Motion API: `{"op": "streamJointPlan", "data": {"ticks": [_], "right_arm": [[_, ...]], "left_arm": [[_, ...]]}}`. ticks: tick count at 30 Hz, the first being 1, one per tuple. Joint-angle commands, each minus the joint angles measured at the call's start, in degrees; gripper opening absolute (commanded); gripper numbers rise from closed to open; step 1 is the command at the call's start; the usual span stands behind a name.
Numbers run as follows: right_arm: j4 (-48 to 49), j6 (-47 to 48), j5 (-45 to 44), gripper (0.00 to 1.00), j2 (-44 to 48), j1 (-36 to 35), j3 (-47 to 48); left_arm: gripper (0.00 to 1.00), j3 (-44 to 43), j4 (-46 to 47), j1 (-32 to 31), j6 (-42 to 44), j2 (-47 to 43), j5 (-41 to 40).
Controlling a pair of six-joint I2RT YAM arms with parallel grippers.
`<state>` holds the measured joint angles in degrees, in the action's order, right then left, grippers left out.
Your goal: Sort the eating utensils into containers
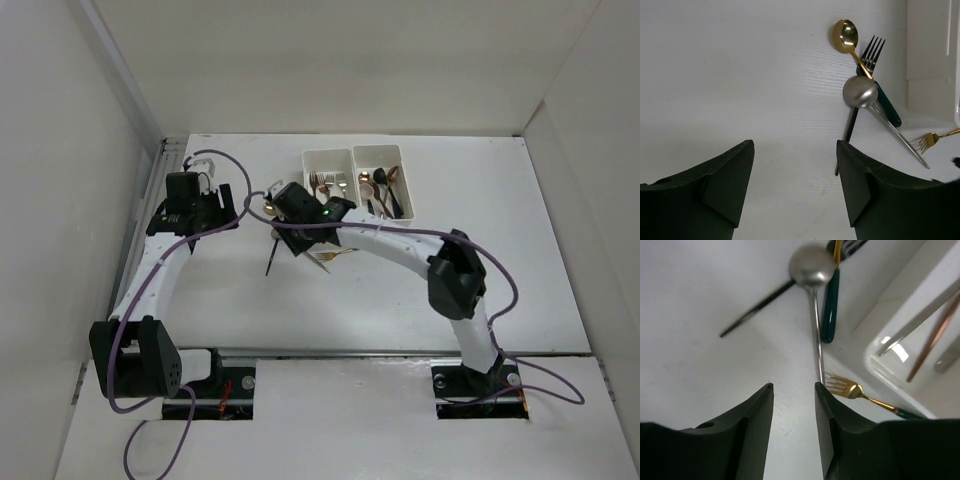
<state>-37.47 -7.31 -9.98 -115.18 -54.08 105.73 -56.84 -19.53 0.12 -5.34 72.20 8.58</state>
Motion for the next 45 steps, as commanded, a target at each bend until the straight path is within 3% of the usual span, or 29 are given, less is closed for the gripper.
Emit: {"op": "streamJointPlan", "data": {"ticks": [1,7,22,24,26,27,31,37,45], "right_arm": [[-2.6,-0.7,-1.2,0.45,-4.1,0.4,0.7],[-0.6,-3.0,-3.3,0.56,-7.6,0.4,0.0],[2.6,-1.6,1.0,0.59,-16.1,0.4,1.3],[2.6,-0.5,3.3,0.51,-17.7,0.4,1.3],[2.6,0.0,6.6,0.36,-18.3,0.4,0.6],[2.6,0.0,6.6,0.22,-18.3,-0.1,0.6],[3.6,0.5,6.6,0.00,-18.3,-0.7,-1.6],[5.9,2.0,8.5,0.00,-9.8,-1.7,-2.1],[11.6,-4.5,6.8,0.00,1.8,0.6,3.4]], "left_arm": [[0.64,0.1,1.9,0.3,-0.6,-0.6,0.4],[0.65,0.1,1.9,0.3,-0.6,-0.6,0.9],[0.65,0.1,1.9,0.8,-0.6,-1.1,0.9],[0.65,0.1,1.9,0.8,-0.6,-1.1,0.9],[0.65,0.1,1.9,0.8,-0.6,-1.1,0.9],[0.65,0.1,1.9,0.8,-0.6,-1.1,0.9],[0.65,0.1,1.9,0.8,-0.6,-1.1,0.9],[0.65,0.1,1.9,0.8,-0.6,-0.6,0.9],[0.65,-0.4,1.3,0.8,-0.6,0.0,0.9]]}}
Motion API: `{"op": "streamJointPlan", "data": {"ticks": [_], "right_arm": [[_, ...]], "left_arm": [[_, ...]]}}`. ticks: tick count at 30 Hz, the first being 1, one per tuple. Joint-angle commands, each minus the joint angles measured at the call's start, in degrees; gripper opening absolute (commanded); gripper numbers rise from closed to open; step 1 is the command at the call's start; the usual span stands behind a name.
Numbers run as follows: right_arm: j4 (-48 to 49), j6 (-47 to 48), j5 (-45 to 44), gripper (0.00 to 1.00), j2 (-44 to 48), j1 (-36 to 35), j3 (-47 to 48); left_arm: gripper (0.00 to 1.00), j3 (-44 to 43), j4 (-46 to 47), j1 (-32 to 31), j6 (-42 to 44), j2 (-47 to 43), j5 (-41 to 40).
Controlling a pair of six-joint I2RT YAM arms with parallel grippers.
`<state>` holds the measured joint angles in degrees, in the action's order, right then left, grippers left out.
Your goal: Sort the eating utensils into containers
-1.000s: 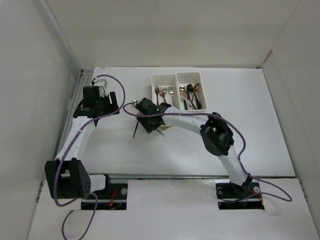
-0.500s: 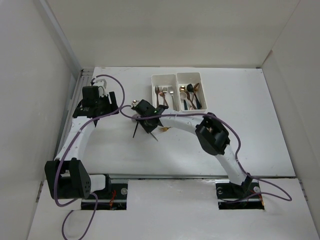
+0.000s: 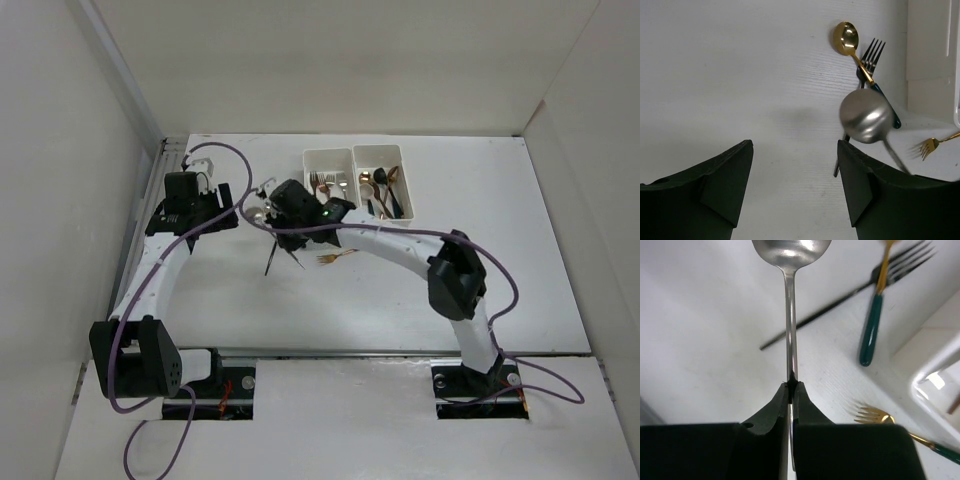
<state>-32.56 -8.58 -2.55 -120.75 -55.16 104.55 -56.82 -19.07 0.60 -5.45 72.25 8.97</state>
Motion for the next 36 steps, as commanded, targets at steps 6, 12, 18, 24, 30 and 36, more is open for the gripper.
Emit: {"op": "streamJointPlan", "data": {"ticks": [6,12,18,24,30,36], "right_arm": [[6.2,-8.6,-11.1,0.00,11.2,13.1,5.1],[3.6,-8.6,-11.3,0.00,8.9,27.8,5.2],[4.3,-5.3,-9.9,0.00,4.8,30.5,2.1],[-0.7,-4.8,-8.3,0.13,-3.4,31.5,4.2],[-1.5,-4.8,-9.4,0.52,-0.4,31.5,2.4],[0.3,-5.3,-8.9,0.53,5.1,31.5,-1.4]], "left_arm": [[0.64,-2.2,0.3,-0.6,1.7,1.7,1.2],[0.64,-4.4,-1.0,-8.3,5.0,9.6,-0.4],[0.66,-8.5,-1.5,-13.9,6.2,19.3,-1.7],[0.67,-11.1,-2.1,-16.9,7.3,28.1,-2.3],[0.66,-13.8,-3.5,-18.8,7.8,33.9,-3.5],[0.45,-17.2,-4.6,-18.8,7.8,40.2,-7.2]]}}
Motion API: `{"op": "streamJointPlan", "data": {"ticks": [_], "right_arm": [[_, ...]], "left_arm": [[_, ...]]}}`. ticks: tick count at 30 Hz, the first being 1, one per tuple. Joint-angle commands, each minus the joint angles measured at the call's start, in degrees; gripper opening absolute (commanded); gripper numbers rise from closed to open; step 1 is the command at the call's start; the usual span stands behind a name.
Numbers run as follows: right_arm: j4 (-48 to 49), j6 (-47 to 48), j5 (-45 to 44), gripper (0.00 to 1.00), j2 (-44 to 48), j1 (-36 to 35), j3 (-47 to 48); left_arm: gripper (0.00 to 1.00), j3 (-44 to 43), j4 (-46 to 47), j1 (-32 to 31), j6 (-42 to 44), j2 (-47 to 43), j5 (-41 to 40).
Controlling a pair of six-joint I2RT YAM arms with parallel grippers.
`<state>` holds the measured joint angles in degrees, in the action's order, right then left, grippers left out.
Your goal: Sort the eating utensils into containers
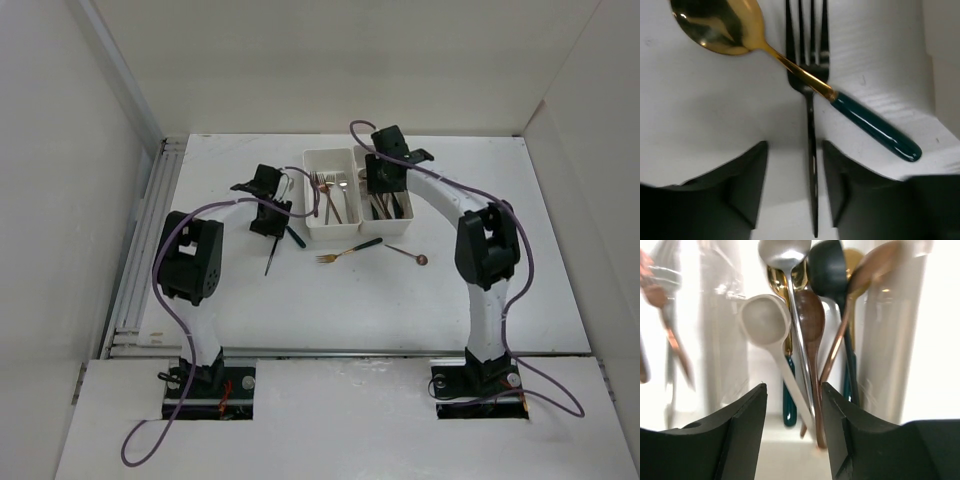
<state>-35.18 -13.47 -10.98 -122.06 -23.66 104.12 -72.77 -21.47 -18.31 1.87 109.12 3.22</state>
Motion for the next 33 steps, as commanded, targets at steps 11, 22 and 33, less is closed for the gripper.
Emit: {"op": "streamJointPlan", "data": {"ticks": [11,22,33], "right_arm": [[6.7,-0.9,-1.1,0.53,15.0,-0.5,-6.4],[9.0,-0.9,-0.6,0.53,16.1,-0.5,-5.3],[9.6,-0.9,-0.6,0.53,17.6,-0.5,-5.9]], "left_arm": [[0.00,5.1,-4.1,1.9,8.1,-5.5,-4.6],[0.00,9.8,4.3,-1.2,32.1,-25.1,-29.6],[0.00,6.8,7.1,-4.8,32.1,-29.9,-32.3]]}}
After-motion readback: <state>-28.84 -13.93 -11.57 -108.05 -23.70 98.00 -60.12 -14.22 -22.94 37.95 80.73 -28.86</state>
